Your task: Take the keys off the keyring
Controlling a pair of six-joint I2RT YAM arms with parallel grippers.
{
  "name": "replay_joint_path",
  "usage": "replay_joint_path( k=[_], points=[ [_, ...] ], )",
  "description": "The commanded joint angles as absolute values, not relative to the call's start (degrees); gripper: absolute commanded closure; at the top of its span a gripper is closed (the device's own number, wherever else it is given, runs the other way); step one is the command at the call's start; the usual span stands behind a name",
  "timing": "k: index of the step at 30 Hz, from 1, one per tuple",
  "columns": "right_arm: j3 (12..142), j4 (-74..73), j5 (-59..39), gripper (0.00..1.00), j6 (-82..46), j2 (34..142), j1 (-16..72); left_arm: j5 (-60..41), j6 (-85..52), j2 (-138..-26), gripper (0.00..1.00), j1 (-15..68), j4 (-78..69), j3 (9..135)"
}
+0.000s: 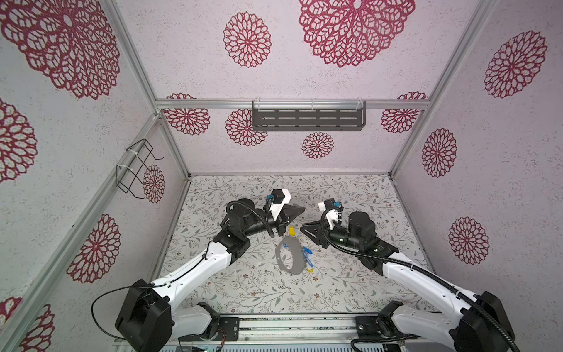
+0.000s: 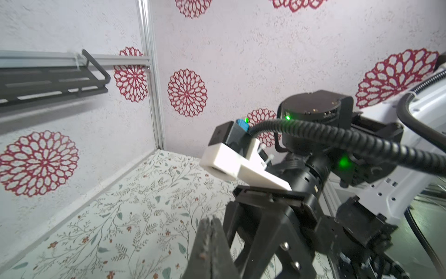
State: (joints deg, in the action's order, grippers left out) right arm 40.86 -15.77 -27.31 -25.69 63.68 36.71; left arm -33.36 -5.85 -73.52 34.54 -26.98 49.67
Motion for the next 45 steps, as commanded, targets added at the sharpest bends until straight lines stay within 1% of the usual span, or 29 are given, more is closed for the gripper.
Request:
replay_joint_path(
  k=[1,3,6,7,9,10,13,14,16,18,20,22,24,26,29,32,34,37,39,41,43,45],
  points=[
    [38.8,-16.2,-17.9,0.62,-26.6,60.1,36.6,-29.2,-7.4,-74.0,1.00,34.1,-32.5,47.9],
    [37.3,-13.8,-13.6,0.60,-25.9,58.9,35.8,-21.9,-8.5,-72.3,1.00,34.1,-29.3,46.6],
    [37.2,-10.3,-12.0,0.56,-25.8,62.1,33.0,-8.5,-11.5,-68.2,1.00,34.0,-23.8,43.4],
    [37.5,-9.7,-13.2,0.55,-26.3,64.7,31.9,-4.3,-13.2,-66.9,0.92,34.0,-21.2,42.5],
    [38.7,-9.5,-14.7,0.54,-26.8,70.7,30.5,1.3,-16.5,-65.5,0.74,34.1,-17.0,40.8],
    [39.3,-10.1,-15.3,0.55,-27.1,74.1,30.1,3.8,-18.1,-65.2,0.70,34.1,-14.5,40.3],
    [42.5,-12.5,-16.2,0.55,-27.4,84.6,29.5,11.0,-25.2,-65.3,0.67,34.1,-5.4,40.0],
    [44.0,-13.0,-16.5,0.54,-27.3,87.6,29.3,13.7,-27.5,-65.5,0.64,33.9,-2.3,40.3],
    [47.5,-13.1,-17.5,0.51,-27.2,94.2,29.3,17.3,-33.7,-66.6,0.64,32.8,5.1,41.6],
    [50.0,-13.0,-18.3,0.50,-27.6,98.8,29.4,17.8,-39.4,-68.3,0.65,30.9,11.3,43.1],
    [50.3,-14.3,-20.0,0.49,-28.8,101.5,30.0,16.1,-42.5,-69.6,0.65,29.4,13.3,43.3],
    [48.2,-16.3,-20.1,0.49,-30.8,101.6,32.2,14.9,-45.1,-70.4,0.61,28.3,12.6,42.7],
    [45.2,-18.2,-19.7,0.49,-32.7,100.5,35.6,13.1,-46.3,-71.6,0.56,26.8,11.8,42.8],
    [41.2,-21.7,-19.0,0.49,-36.1,98.6,39.8,10.6,-46.5,-73.7,0.53,25.2,12.3,44.6],
    [35.7,-29.1,-18.6,0.49,-42.4,95.1,45.0,7.9,-45.1,-78.4,0.51,24.2,13.8,48.8],
    [33.5,-33.8,-19.3,0.49,-46.2,91.7,47.5,4.9,-43.3,-83.8,0.51,24.1,15.2,53.8],
    [32.7,-33.7,-18.9,0.48,-46.0,88.2,47.0,2.0,-43.2,-87.0,0.51,24.2,15.7,56.6],
    [31.9,-27.0,-13.3,0.46,-42.1,81.9,44.1,-1.2,-42.6,-90.6,0.51,25.2,14.8,59.3],
    [29.2,-25.3,-11.3,0.45,-41.9,78.1,39.6,-1.4,-39.8,-92.9,0.51,27.3,14.8,61.2],
    [25.9,-25.1,-11.4,0.46,-42.4,75.0,34.5,-0.7,-34.7,-95.5,0.51,29.7,16.7,63.9],
    [23.6,-23.7,-11.6,0.47,-41.4,71.7,30.9,-1.2,-27.5,-98.3,0.55,31.3,19.6,66.8],
    [22.7,-21.0,-11.6,0.48,-39.6,68.7,28.7,-1.5,-18.8,-101.4,0.64,32.1,22.6,69.8]
  ],
)
